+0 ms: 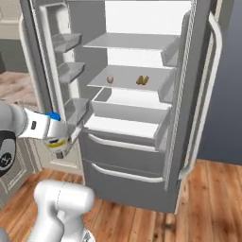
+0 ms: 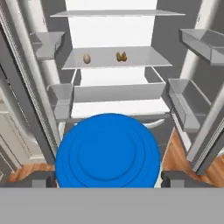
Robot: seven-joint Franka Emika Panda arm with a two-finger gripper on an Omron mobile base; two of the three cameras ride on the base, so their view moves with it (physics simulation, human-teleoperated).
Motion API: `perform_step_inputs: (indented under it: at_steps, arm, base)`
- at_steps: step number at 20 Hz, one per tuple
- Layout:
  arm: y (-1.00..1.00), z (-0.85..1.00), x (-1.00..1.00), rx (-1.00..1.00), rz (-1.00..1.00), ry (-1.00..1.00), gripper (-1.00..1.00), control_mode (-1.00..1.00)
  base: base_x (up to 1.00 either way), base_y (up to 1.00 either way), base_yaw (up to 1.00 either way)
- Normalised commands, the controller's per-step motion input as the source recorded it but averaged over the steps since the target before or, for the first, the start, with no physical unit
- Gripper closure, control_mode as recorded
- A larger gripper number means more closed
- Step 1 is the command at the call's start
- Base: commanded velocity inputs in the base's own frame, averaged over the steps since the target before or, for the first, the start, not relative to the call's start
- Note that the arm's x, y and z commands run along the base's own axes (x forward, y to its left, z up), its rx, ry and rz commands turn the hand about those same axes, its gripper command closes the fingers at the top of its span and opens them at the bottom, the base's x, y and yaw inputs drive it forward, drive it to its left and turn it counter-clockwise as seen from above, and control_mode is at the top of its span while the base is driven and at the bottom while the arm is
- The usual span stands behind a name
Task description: Place the ketchup and mayonnaise from the counter to the top shelf of the fridge. If the existing items in the fridge are on the top shelf, move them to other shelves.
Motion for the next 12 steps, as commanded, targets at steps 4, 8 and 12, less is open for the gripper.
perform_step_inputs:
  at_steps: [4, 8, 12]
  arm:
    - [0.0, 0.0, 0.0, 0.0, 0.0, 0.0, 1.0, 1.0]
    - [0.0, 0.0, 0.0, 0.0, 0.0, 0.0, 1.0, 1.0]
    - [0.0, 0.0, 0.0, 0.0, 0.0, 0.0, 1.0, 1.0]
  base:
    - [0.96, -0.62, 0.0]
    - [1.0, -0.1, 0.0]
    - [0.96, 0.02, 0.01]
